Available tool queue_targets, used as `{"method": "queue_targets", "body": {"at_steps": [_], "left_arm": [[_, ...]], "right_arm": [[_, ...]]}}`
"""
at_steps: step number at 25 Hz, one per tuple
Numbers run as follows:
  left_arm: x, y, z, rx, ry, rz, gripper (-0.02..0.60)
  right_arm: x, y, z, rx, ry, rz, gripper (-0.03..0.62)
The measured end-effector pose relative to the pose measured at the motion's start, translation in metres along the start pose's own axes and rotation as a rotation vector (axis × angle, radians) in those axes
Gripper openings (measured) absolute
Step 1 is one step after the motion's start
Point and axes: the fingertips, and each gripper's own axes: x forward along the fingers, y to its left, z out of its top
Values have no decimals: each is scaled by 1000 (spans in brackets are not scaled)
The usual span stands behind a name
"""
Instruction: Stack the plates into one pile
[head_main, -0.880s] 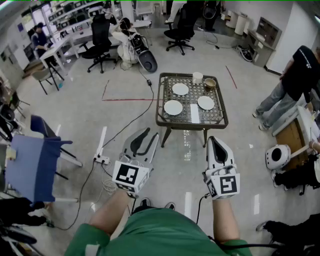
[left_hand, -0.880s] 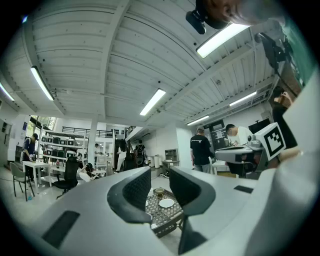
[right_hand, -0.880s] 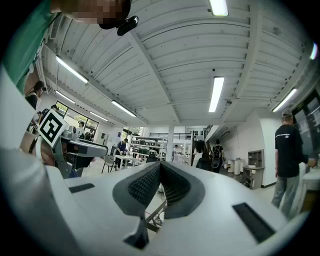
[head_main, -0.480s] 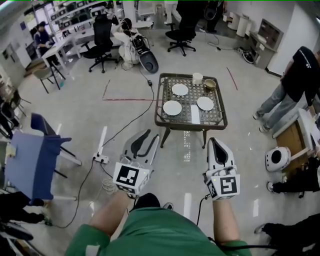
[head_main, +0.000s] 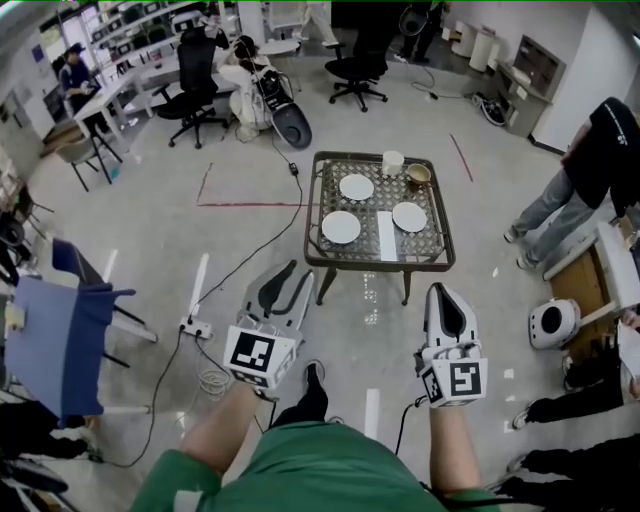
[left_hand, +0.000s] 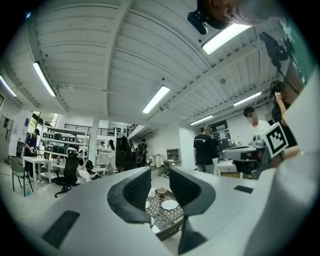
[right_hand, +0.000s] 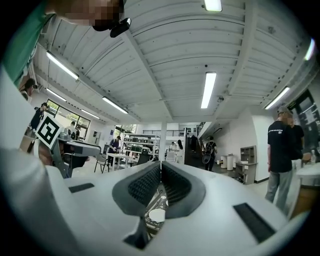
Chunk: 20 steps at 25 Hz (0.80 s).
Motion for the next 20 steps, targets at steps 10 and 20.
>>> {"method": "queue_targets", "body": {"at_steps": [10,20], "left_arm": [[94,106,-15,-58,-56,12,124],[131,185,-33,-73,-30,66,124]], "right_arm": [[127,-21,-7,-62,27,-23,25],[217,-29,-28,12,48,-10,25]]}}
